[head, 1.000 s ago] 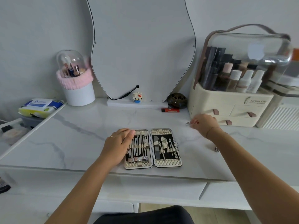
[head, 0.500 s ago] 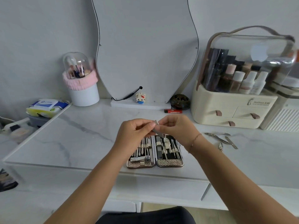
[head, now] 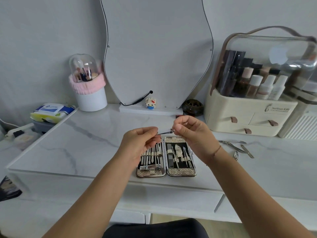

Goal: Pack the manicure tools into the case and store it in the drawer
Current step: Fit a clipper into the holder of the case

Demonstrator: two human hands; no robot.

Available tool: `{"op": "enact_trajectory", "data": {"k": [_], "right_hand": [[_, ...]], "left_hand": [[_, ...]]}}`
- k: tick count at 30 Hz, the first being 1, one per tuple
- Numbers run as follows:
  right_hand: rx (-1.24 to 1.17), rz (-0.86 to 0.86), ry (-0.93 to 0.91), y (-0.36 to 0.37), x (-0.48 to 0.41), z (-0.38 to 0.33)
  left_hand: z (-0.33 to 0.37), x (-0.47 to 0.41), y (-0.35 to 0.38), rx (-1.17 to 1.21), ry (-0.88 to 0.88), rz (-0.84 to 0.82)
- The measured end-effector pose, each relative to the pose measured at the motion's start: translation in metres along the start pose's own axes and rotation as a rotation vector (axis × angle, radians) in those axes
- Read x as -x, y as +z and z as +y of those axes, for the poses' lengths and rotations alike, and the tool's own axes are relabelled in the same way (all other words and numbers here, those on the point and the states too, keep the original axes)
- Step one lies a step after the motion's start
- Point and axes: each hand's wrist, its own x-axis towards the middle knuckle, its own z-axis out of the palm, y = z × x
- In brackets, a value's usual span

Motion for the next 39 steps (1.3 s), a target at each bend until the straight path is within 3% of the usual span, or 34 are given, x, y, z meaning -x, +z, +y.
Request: {"op": "enact_trajectory", "data": {"k": [4,7,13,20,26,34,39], "right_hand": [[-0.02,0.241,0.033,0.004,0.0,0.013],[0.17,0.319,0.087,0.008,0.009,0.02],[0.372,0.286,0.09,0.024,0.046,0.026],[0.535,0.208,0.12,0.031,0.068,0.034],[0.663,0.232,0.089,0.017,0.073,0.03],[0.709,0.2,0.092,0.033,0.07,0.041],[0.913,0.104,0.106,0.038,0.063,0.037]], "left_hand": [[-0.005,0.004,-0.002,-0.106,0.061,-0.021],[-0.011,0.01,-0.007,-0.191,0.083,-0.03],[-0.023,0.026,-0.034,-0.384,0.108,-0.148],[-0.034,0.028,-0.069,-0.761,0.323,-0.104],[-0.046,0.031,-0.084,-0.849,0.33,-0.256],[-0.048,0.028,-0.086,-0.955,0.411,-0.218],[-0.05,0.027,-0.083,-0.946,0.43,-0.194]]}}
